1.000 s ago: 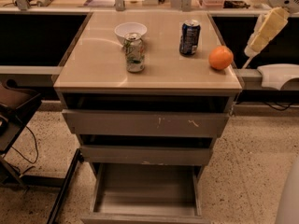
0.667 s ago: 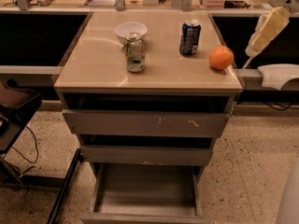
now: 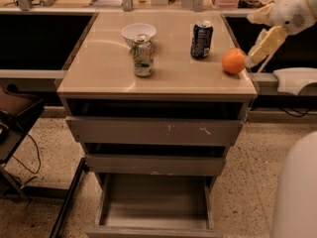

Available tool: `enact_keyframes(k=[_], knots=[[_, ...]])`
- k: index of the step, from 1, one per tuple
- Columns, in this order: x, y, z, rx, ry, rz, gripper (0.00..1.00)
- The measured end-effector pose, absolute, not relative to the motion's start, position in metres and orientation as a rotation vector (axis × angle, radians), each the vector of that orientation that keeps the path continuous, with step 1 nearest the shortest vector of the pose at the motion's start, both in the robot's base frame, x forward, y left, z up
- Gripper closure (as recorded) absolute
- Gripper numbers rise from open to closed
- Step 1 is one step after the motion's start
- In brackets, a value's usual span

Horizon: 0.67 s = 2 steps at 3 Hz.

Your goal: Place orange into bottom drawer

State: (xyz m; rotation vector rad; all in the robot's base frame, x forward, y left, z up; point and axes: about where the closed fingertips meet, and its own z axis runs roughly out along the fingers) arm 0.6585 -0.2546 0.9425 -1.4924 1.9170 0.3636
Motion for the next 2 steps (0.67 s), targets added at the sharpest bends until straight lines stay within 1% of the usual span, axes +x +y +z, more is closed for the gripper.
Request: enact_keyframes(k=[1, 2], knots=[[0.6997, -0.2313, 0.8965, -1.451, 1.839, 0.519, 0.0], [0.706, -0.2305, 0.8945, -1.437, 1.842, 0.507, 0.0]])
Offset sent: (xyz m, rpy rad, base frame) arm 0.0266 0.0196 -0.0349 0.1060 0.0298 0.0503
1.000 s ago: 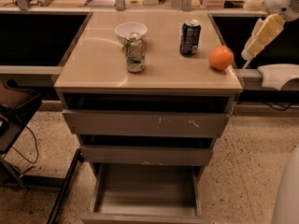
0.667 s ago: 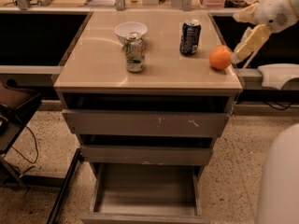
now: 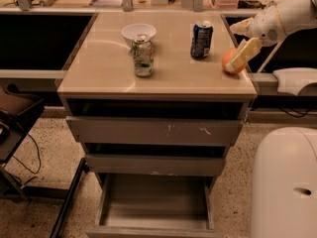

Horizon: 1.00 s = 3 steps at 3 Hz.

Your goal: Place orange into bottom drawer

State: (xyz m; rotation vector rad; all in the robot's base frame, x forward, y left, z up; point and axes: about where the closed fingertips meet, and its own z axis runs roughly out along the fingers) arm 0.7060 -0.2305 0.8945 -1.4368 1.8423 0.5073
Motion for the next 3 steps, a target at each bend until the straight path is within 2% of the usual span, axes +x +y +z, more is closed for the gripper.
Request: enact_keyframes(k=[1, 3], knots=[[0.715, -0.25, 0.876, -1.365, 1.908, 0.495, 0.0], [0.724, -0.247, 0.856, -1.328, 1.914, 0.542, 0.0]])
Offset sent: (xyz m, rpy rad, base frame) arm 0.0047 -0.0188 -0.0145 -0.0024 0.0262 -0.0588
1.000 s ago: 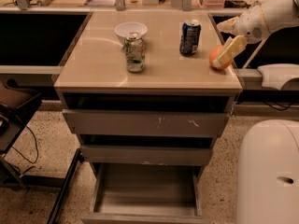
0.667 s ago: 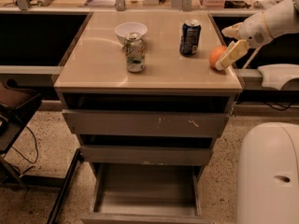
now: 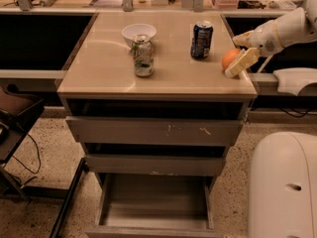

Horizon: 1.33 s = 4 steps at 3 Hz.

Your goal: Place orange into bottom drawer

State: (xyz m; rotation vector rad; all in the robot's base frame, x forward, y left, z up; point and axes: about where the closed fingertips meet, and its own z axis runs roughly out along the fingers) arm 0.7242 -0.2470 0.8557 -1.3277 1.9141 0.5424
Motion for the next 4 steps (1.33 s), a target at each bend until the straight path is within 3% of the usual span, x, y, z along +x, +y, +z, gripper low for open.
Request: enact_keyframes(k=[2, 4], knots=[[0.7321, -0.2456, 0.8329, -1.287, 1.92, 0.598, 0.0], [0.7321, -0.2456, 0.8329, -1.287, 1.92, 0.598, 0.41]])
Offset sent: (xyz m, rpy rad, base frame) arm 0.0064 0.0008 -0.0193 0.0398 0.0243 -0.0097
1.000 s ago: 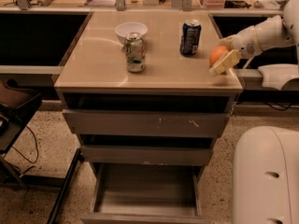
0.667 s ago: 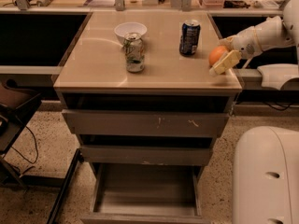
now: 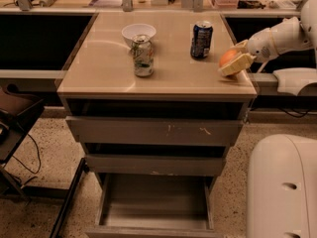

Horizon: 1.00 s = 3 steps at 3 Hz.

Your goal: Place orange into bottom drawer

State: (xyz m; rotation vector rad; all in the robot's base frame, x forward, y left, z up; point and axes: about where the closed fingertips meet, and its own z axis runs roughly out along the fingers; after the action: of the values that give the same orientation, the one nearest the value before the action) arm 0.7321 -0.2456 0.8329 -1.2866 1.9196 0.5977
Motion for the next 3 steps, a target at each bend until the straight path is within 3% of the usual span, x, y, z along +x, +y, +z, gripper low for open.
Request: enact_keyframes(k=[2, 3], knots=[[0.721, -0.256, 0.85, -1.287, 1.907, 0.558, 0.87], [0.691, -0.291, 0.905, -1.239, 1.824, 0.422, 1.0]])
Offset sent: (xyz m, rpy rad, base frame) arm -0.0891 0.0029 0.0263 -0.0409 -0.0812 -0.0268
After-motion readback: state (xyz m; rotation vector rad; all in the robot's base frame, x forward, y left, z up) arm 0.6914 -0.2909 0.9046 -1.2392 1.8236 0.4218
